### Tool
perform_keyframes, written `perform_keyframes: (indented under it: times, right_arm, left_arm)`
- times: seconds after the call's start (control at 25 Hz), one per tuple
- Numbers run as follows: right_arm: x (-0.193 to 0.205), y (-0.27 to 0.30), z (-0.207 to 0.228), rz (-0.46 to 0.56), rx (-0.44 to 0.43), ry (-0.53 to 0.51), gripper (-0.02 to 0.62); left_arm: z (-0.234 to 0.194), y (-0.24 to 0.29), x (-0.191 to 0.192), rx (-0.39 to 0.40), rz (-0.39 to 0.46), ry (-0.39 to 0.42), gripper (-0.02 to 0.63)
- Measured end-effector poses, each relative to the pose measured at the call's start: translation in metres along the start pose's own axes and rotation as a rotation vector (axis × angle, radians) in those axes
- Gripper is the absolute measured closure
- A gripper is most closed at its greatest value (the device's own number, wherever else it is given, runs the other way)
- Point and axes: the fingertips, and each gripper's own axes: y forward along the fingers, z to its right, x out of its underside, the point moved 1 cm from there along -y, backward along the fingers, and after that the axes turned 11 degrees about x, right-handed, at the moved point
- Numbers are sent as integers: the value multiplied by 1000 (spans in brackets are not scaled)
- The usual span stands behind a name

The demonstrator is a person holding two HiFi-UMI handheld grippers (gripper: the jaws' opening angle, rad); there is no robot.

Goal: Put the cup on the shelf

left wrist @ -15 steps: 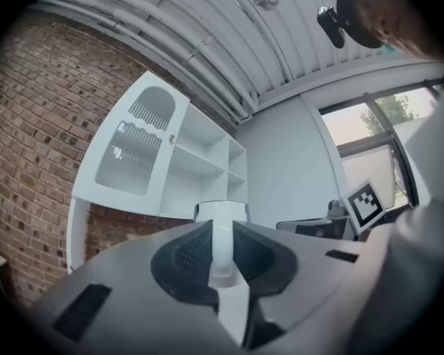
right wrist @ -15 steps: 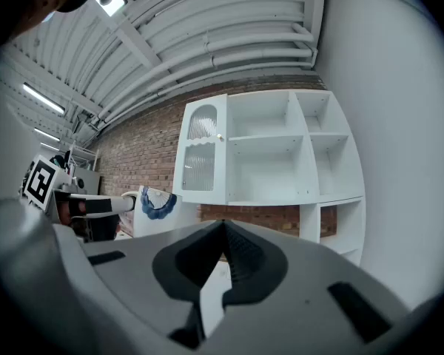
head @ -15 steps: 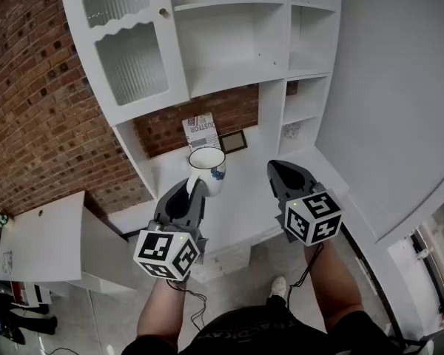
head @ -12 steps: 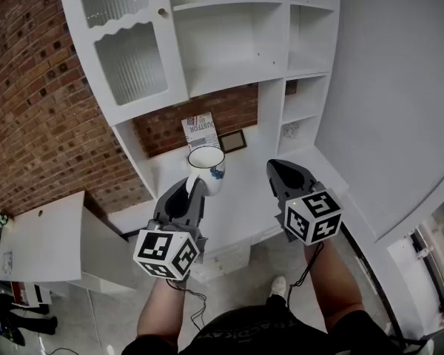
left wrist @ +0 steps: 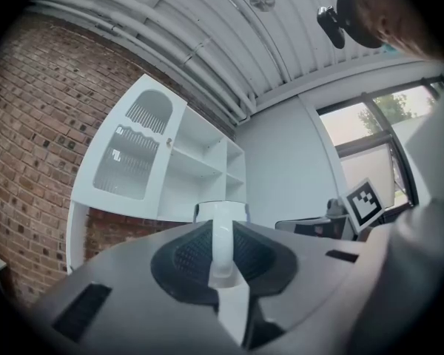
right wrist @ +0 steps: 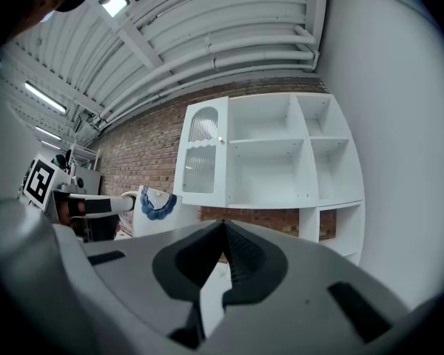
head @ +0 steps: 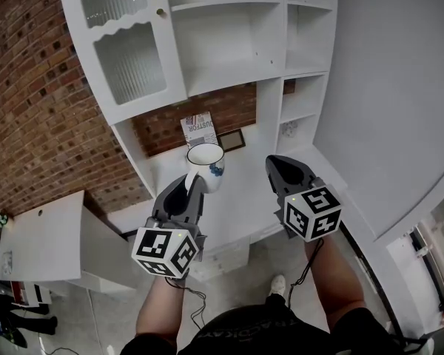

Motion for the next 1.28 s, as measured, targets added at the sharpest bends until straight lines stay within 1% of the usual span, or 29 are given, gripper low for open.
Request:
perform_keyframes:
  times: [0.28, 0.6, 1.28]
  right_arm:
    - [-4, 3, 2, 0, 0, 9, 595]
    - [-3, 24, 16, 5, -25, 15, 595]
    - [-11, 124, 112, 8, -143, 11, 595]
  left_arm:
    - [-1, 4, -7, 5, 8, 3, 552]
    - [-2, 28, -4, -1, -4, 17, 552]
    - [-30, 146, 0, -129, 32, 31, 552]
